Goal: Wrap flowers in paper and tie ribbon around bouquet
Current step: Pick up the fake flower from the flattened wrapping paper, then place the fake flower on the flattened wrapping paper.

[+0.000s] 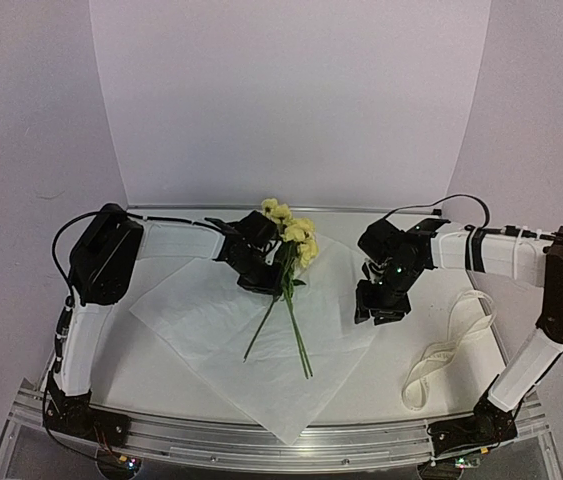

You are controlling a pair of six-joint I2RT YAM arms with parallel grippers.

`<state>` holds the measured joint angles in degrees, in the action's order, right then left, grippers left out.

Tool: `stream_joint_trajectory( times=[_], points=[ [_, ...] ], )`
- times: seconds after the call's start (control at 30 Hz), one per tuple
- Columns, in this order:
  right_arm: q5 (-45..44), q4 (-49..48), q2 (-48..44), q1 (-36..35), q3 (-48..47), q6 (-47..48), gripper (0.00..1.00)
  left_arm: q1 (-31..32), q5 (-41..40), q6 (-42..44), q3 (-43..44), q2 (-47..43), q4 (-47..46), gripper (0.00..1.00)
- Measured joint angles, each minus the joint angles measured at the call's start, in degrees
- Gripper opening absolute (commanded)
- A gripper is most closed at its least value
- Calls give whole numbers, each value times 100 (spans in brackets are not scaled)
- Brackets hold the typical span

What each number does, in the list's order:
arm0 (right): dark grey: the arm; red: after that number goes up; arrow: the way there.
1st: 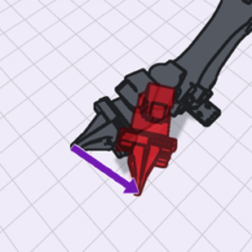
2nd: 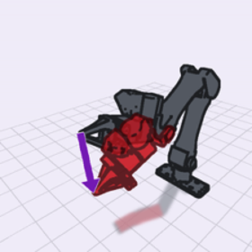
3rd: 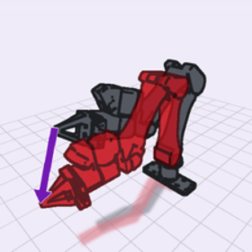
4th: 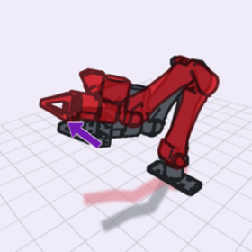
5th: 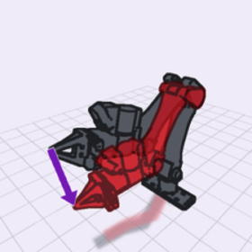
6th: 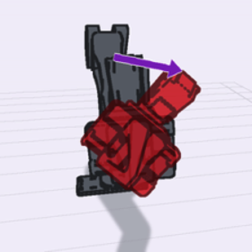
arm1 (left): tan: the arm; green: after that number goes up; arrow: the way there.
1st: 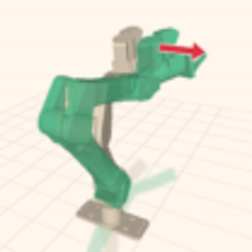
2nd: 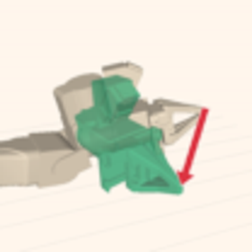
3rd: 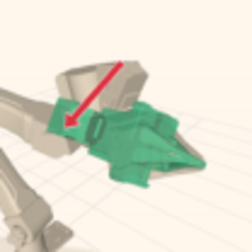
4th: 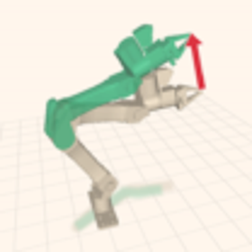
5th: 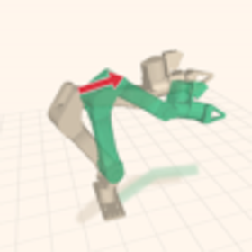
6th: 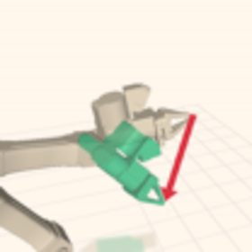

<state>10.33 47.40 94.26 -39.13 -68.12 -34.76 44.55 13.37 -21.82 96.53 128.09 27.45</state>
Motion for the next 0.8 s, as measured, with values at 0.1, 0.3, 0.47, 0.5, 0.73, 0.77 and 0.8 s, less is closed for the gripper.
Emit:
stream_joint_trajectory(
  times=[0.1, 0.3, 0.47, 0.5, 0.73, 0.77, 0.8],
  points=[
    [2, 0, 0, 0, 0, -5, 45, -11, 158, 0, -128, -179, -200, 1],
    [4, -2, 2, 0, 0, -44, 45, -61, 470, -30, -240, -502, -509, 0],
    [4, -4, 2, 0, 0, -70, 45, -178, 697, -220, -503, -755, -793, 0],
    [3, -4, 2, 0, 0, -74, 45, -199, 743, -269, -564, -809, -849, 0],
    [3, -14, 25, 0, 0, -109, 45, -293, 817, -1207, -1167, -1284, -1527, 0],
    [2, -17, 26, 0, 0, -116, 45, -303, 788, -1447, -1314, -1380, -1666, 0],
    [2, -21, 26, 0, 0, -126, 45, -305, 762, -1687, -1446, -1471, -1774, 0]
  ],
)
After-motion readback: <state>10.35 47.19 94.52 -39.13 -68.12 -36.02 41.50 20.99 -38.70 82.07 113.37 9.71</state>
